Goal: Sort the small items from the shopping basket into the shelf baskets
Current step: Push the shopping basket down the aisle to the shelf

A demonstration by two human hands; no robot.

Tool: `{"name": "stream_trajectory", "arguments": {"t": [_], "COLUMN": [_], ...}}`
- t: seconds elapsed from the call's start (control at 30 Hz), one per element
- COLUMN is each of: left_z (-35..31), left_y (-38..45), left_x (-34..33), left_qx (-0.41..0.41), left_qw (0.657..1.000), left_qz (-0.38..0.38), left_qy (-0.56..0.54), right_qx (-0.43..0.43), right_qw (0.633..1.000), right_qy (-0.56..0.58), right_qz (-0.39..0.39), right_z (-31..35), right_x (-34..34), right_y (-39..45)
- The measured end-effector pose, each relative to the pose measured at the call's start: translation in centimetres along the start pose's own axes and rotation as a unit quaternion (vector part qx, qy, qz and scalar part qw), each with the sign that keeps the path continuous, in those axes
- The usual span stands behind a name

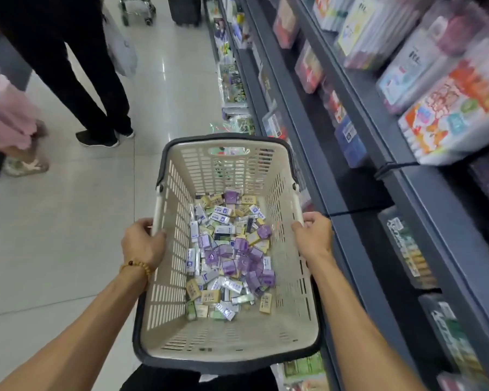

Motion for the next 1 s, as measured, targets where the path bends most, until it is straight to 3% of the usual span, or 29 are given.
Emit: {"name": "stream_trajectory", "arguments": {"t": [0.63,1.0], "left_z": [-29.8,-47.7], "left_y": [48.4,82.1], "left_x": [-7.0,-9.0], "left_qx": [0.018,-0.003], "left_qw": [1.000,1.000], "left_qz": [-0.015,0.010], "left_qy": [0.003,0.023], "right_qx": [0.007,-0.034], "right_qw": [1.000,0.999], "right_qy": [-0.015,-0.013], "right_qz": [0.025,0.006], "right_z": [34.9,56.7], "right_x": [-19.2,-34.9], "right_y": [42.8,66.9]}}
Point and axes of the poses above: each hand's wrist, its own y-axis towards the middle knuckle, its own x-axis out of the back of the hand, z = x × y, the point moved 1 cm from there along y, towards the middle knuckle
